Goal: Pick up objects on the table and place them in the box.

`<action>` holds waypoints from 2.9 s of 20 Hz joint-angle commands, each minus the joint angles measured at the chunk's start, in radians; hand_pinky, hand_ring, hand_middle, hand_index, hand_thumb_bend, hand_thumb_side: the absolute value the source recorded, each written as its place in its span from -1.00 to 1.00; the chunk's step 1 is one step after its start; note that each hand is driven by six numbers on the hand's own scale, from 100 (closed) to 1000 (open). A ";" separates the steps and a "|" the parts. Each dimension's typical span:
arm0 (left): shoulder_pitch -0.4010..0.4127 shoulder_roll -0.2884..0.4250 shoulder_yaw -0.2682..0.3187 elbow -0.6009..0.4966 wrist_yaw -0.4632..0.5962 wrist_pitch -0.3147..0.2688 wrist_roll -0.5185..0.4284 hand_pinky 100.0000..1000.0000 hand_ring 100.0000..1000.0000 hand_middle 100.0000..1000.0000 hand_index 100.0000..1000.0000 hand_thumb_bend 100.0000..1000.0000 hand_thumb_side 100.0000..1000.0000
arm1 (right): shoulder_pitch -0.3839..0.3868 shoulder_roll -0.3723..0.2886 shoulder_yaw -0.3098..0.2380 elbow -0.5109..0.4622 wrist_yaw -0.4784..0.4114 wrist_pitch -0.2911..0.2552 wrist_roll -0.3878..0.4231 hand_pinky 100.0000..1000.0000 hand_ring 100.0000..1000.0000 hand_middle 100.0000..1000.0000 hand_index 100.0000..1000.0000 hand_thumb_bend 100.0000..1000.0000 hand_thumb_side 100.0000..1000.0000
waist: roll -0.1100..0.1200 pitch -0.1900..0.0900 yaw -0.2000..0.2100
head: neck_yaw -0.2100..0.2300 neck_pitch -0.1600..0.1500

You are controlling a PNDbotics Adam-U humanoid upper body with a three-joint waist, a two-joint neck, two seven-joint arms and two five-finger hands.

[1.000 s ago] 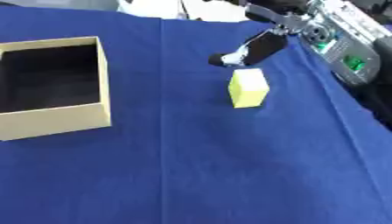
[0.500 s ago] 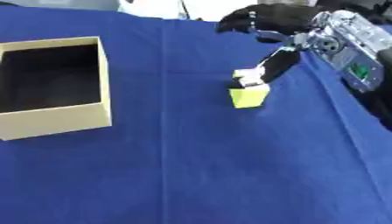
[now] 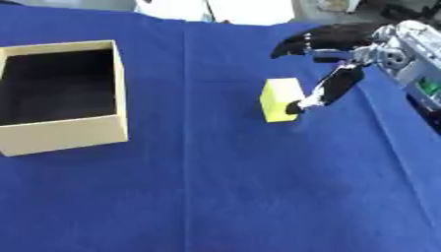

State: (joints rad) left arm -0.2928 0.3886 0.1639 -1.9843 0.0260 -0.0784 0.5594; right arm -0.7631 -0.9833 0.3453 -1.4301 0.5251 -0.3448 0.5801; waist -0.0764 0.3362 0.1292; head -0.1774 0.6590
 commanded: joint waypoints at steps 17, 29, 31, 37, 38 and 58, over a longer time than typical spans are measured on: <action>-0.011 0.026 0.002 -0.016 -0.005 -0.002 -0.013 0.78 0.24 0.13 0.25 -0.58 0.58 | -0.131 0.042 -0.051 0.127 -0.015 0.081 0.327 0.92 0.97 0.79 1.00 0.20 0.40 | 0.004 -0.008 0.003 | 0.001 -0.010; -0.012 0.022 0.001 -0.016 -0.007 -0.002 -0.019 0.78 0.24 0.12 0.24 -0.60 0.58 | -0.165 0.102 -0.041 0.202 0.029 0.089 0.327 0.88 0.94 0.77 1.00 0.20 0.51 | 0.007 -0.002 0.006 | -0.006 -0.013; -0.012 0.021 0.001 -0.016 -0.008 -0.002 -0.020 0.78 0.24 0.12 0.24 -0.62 0.57 | -0.167 0.114 -0.034 0.227 0.049 0.081 0.327 0.88 0.93 0.75 1.00 0.22 0.45 | 0.008 0.000 0.009 | -0.008 -0.014; -0.014 0.020 0.001 -0.016 -0.008 -0.003 -0.024 0.78 0.24 0.12 0.24 -0.62 0.58 | -0.162 0.127 -0.036 0.255 0.066 0.056 0.318 0.85 0.90 0.72 1.00 0.25 0.33 | 0.010 0.005 0.011 | -0.009 -0.015; -0.014 0.020 0.001 -0.016 -0.009 -0.003 -0.026 0.78 0.24 0.12 0.24 -0.62 0.58 | -0.162 0.129 -0.035 0.257 0.067 0.054 0.317 0.84 0.90 0.72 1.00 0.25 0.32 | 0.010 0.006 0.011 | -0.010 -0.015; -0.015 0.018 0.001 -0.016 -0.009 -0.001 -0.036 0.78 0.23 0.12 0.23 -0.63 0.59 | -0.161 0.145 -0.036 0.240 0.025 0.131 0.161 0.27 0.54 0.42 0.46 -0.32 -0.24 | 0.011 0.004 0.011 | -0.009 -0.016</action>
State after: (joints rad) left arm -0.2986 0.3904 0.1637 -1.9843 0.0175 -0.0785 0.5281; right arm -0.9097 -0.8063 0.3262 -1.1689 0.5645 -0.2235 0.7546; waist -0.0707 0.3619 0.1410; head -0.1868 0.6494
